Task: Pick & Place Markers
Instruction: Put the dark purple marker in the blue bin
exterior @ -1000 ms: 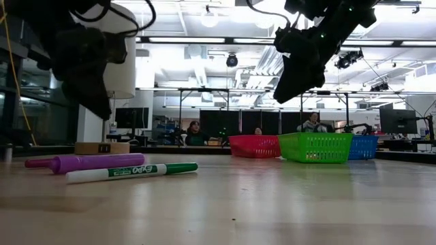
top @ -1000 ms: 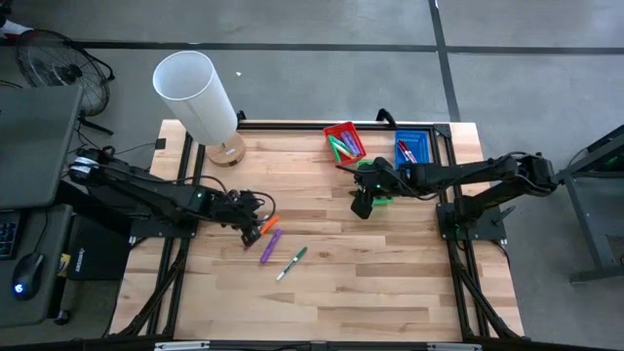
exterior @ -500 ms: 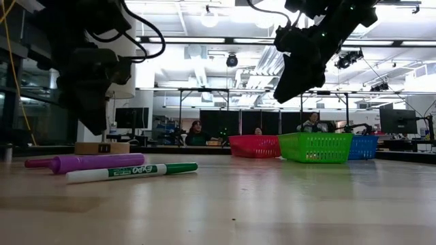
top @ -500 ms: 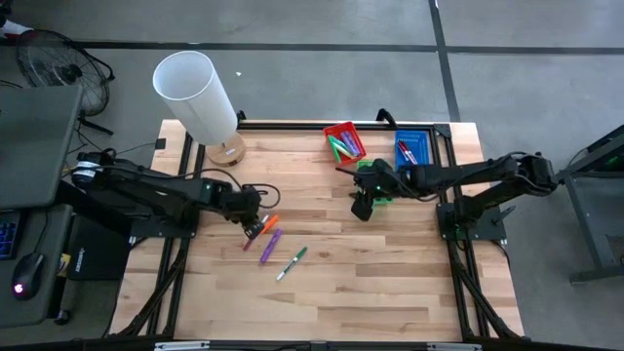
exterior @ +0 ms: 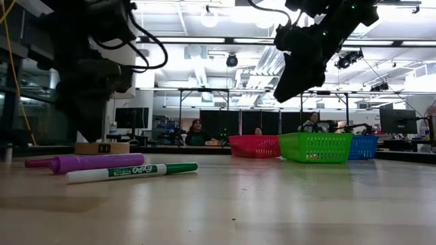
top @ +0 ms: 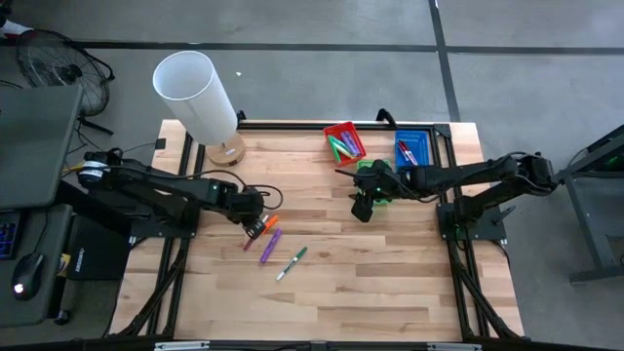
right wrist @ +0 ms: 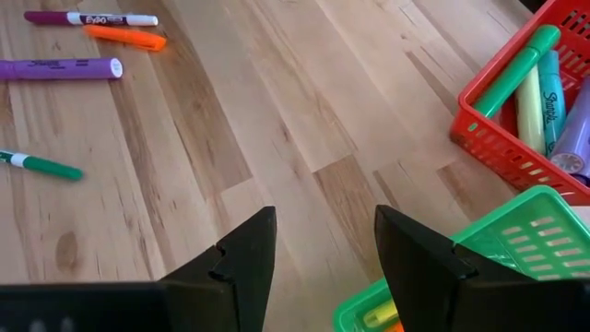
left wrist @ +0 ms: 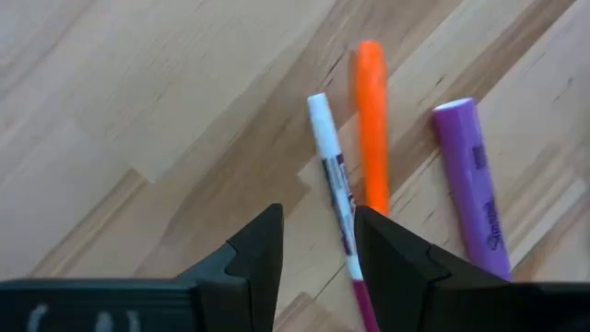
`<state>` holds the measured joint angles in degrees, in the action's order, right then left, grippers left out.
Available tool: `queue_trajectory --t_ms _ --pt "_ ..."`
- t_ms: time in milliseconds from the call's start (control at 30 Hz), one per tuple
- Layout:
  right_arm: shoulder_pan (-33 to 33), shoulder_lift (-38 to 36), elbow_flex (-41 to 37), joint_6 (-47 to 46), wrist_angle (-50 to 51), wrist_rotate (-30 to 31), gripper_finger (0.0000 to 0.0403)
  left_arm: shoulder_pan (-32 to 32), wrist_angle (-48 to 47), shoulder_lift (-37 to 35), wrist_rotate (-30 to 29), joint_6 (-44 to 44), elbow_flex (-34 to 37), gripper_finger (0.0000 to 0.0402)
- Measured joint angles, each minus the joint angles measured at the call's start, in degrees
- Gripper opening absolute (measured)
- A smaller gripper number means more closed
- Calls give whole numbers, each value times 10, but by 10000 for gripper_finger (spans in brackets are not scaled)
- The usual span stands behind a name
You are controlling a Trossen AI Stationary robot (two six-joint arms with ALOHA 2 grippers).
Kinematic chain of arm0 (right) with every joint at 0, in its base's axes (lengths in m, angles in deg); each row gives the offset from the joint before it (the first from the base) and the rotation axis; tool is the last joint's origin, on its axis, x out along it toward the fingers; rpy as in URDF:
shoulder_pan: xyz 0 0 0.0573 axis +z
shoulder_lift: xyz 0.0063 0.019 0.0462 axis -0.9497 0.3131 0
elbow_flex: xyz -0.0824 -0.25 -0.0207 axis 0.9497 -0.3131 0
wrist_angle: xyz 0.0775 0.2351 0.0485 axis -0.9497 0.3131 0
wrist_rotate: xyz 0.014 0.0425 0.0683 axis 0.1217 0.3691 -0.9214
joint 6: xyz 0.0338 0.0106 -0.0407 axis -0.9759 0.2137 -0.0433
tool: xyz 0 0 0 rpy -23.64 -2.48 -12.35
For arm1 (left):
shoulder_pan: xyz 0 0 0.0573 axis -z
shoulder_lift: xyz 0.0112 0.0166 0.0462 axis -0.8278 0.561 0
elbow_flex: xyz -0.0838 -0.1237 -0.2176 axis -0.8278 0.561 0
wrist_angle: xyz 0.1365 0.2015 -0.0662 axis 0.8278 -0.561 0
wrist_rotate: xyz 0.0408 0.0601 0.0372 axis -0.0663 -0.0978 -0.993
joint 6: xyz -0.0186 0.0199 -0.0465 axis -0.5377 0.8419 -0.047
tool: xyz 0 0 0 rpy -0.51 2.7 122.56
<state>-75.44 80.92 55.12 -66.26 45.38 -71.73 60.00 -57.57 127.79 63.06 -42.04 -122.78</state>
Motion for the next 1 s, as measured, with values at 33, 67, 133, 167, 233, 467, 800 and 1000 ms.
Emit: queue_trajectory --t_ms 33,67,133,167,233,467,800,1000 --pt "0 0 0 0 0 0 174 0 -2 8 -1 0 -8 133" --pt "0 0 0 0 0 0 174 0 -1 17 -1 0 -15 133" --pt "0 0 0 0 0 0 173 0 -14 34 -1 3 -25 133" --pt "0 0 0 0 0 0 172 0 -16 45 -1 4 -30 133" --pt "2 0 0 0 2 0 173 0 -11 64 -1 5 -41 133" --pt "23 0 0 0 5 19 172 0 -18 105 -1 5 -51 133" --pt "48 0 0 -6 5 42 173 0 -17 112 4 5 -51 133" --pt "52 0 0 -9 5 44 172 0 -16 112 15 5 -51 133"
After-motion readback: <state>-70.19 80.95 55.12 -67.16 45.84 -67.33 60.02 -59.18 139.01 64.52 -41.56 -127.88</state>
